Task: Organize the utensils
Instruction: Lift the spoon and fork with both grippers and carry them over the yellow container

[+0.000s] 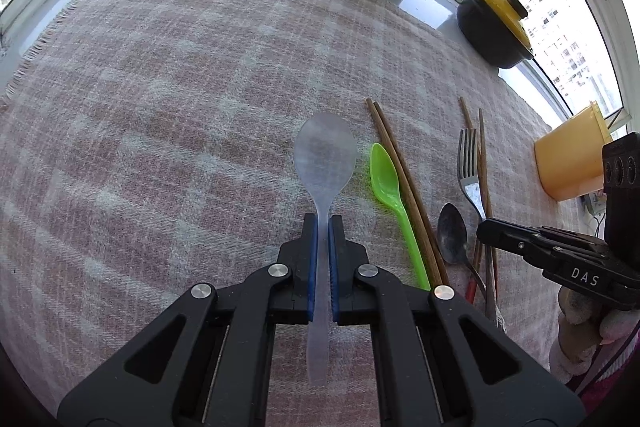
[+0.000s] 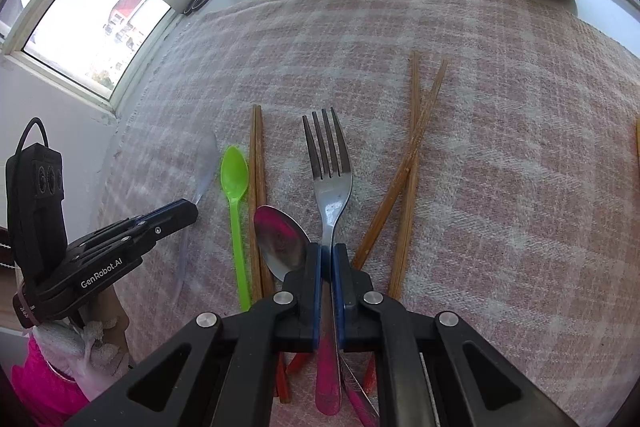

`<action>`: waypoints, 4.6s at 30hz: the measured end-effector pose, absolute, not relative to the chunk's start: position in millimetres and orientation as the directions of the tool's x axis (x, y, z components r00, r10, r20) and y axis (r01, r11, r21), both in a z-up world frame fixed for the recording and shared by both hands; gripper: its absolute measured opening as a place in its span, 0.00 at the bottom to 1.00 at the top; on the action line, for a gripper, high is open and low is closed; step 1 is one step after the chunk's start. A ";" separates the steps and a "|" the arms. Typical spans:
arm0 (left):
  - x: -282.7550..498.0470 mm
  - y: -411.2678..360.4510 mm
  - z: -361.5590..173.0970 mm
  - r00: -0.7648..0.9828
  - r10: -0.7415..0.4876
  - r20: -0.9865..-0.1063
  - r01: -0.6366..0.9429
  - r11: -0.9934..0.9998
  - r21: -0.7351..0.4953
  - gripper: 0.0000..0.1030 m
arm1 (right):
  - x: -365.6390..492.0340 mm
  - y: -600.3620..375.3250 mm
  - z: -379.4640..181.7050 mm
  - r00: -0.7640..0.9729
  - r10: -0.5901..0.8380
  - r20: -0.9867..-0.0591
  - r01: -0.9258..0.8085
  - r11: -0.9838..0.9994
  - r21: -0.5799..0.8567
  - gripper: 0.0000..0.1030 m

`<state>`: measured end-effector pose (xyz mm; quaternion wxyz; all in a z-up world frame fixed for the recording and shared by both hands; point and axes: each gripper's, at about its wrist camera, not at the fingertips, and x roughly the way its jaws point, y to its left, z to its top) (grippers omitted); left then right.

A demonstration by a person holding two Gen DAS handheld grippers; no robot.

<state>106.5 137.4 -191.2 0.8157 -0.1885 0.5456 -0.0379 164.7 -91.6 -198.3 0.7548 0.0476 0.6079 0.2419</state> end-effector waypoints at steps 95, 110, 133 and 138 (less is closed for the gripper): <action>295.1 -202.2 -51.4 0.487 -0.620 -0.614 0.365 0.784 -0.502 0.02 | 221.8 -397.6 -31.7 0.686 0.331 -0.648 -0.104 0.926 0.363 0.03; 291.9 -207.8 -56.4 0.477 -0.610 -0.633 0.386 0.792 -0.473 0.02 | 230.0 -395.4 -45.6 0.670 0.332 -0.664 -0.093 0.925 0.368 0.00; 282.4 -214.4 -59.6 0.473 -0.595 -0.650 0.422 0.800 -0.425 0.02 | 230.3 -397.4 -68.8 0.671 0.333 -0.663 -0.094 0.925 0.369 0.00; 278.3 -215.7 -63.9 0.458 -0.587 -0.667 0.432 0.803 -0.410 0.03 | 233.2 -395.5 -72.5 0.659 0.329 -0.676 -0.091 0.928 0.362 0.00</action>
